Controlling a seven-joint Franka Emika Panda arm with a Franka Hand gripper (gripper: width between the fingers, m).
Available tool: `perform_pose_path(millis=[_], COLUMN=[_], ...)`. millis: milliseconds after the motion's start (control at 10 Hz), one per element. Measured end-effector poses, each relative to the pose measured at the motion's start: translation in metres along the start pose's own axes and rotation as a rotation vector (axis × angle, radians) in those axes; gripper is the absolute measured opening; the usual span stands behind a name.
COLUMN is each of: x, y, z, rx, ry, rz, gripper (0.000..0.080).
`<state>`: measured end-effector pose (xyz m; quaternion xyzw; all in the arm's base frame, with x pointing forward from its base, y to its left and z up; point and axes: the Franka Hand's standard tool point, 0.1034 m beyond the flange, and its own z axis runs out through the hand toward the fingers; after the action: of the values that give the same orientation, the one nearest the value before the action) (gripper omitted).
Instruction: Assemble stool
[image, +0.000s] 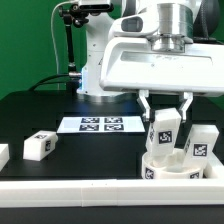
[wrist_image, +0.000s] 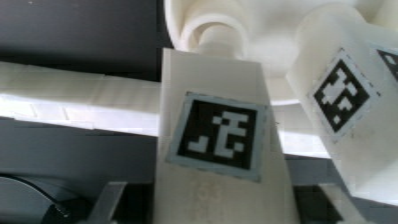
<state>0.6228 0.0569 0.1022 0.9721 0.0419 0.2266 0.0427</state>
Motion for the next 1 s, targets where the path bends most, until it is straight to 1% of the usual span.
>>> perform_pose_path(millis=[400,700,900,1000], x=[-0.0011,0.0027,-0.0025,-0.0023], y=[0.0014,0.004,0.0069,0.0065], z=[-0.0005,-0.0062,-0.0025,-0.0026], rx=[-0.001,0.001,-0.003,-0.003], ry=[0.007,-0.002,-0.007,-0.007], rz=[-0.002,0.0,0.004,0.003], gripper=[0.0327,0.0328,0.0328,0.0328])
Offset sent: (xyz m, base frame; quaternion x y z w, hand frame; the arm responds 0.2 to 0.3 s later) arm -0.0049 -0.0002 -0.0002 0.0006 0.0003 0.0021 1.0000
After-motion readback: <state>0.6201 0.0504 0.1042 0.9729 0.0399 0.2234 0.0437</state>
